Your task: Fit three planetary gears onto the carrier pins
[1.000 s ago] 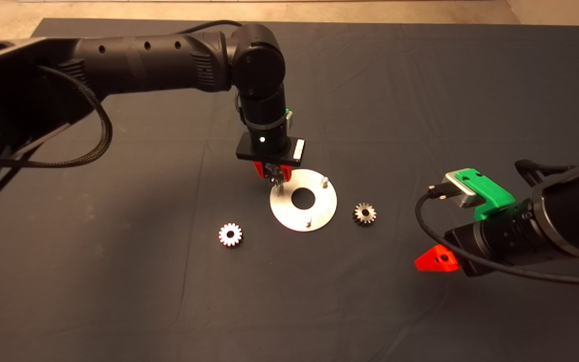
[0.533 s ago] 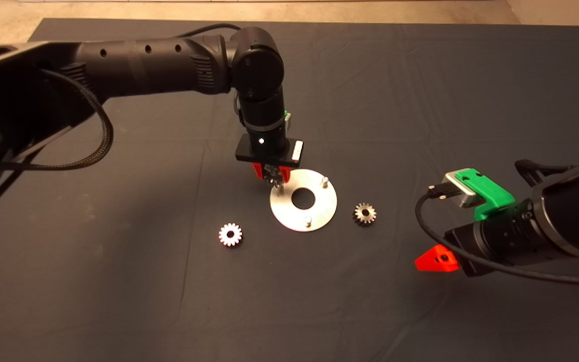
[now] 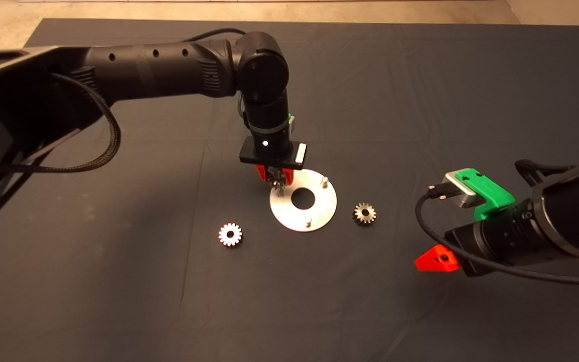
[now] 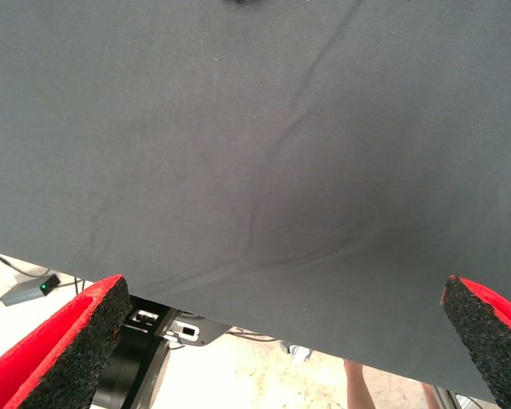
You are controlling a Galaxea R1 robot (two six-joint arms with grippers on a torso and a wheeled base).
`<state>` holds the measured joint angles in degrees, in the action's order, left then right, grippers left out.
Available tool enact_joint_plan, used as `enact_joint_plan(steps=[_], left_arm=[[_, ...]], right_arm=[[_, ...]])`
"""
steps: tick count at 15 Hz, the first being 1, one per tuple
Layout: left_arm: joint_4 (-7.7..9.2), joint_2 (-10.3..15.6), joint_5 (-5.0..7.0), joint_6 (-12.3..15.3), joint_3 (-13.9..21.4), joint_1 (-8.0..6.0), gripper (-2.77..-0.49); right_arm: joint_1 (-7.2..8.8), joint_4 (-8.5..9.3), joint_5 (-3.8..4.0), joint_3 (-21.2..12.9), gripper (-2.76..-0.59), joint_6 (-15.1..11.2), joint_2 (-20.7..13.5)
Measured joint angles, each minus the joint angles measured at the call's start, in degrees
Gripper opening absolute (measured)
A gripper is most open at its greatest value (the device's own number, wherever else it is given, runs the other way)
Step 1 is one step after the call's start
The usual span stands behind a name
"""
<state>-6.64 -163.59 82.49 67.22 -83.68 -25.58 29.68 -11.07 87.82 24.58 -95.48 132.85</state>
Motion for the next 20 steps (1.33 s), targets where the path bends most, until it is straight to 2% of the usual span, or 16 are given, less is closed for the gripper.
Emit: enact_joint_plan(steps=[5, 9, 10, 20], left_arm=[[0.00, -0.5, -0.02, -0.5, 0.0, 0.10, -2.33], [0.01, -0.6, -0.02, -0.7, -0.8, 1.13, -2.33], [0.01, -0.6, -0.02, -1.4, -1.2, 1.27, -2.33], [0.04, -0.7, 0.05, -2.0, -1.4, 1.27, -2.33]], right_arm=[[0.00, 0.00, 0.02, 0.0, -0.61, 0.0, 0.0], [0.02, 0.00, 0.02, 0.0, -0.61, 0.0, 0.0], [0.00, 0.00, 0.05, 0.0, -0.61, 0.0, 0.0], [0.00, 0.00, 0.02, 0.0, -0.61, 0.0, 0.0]])
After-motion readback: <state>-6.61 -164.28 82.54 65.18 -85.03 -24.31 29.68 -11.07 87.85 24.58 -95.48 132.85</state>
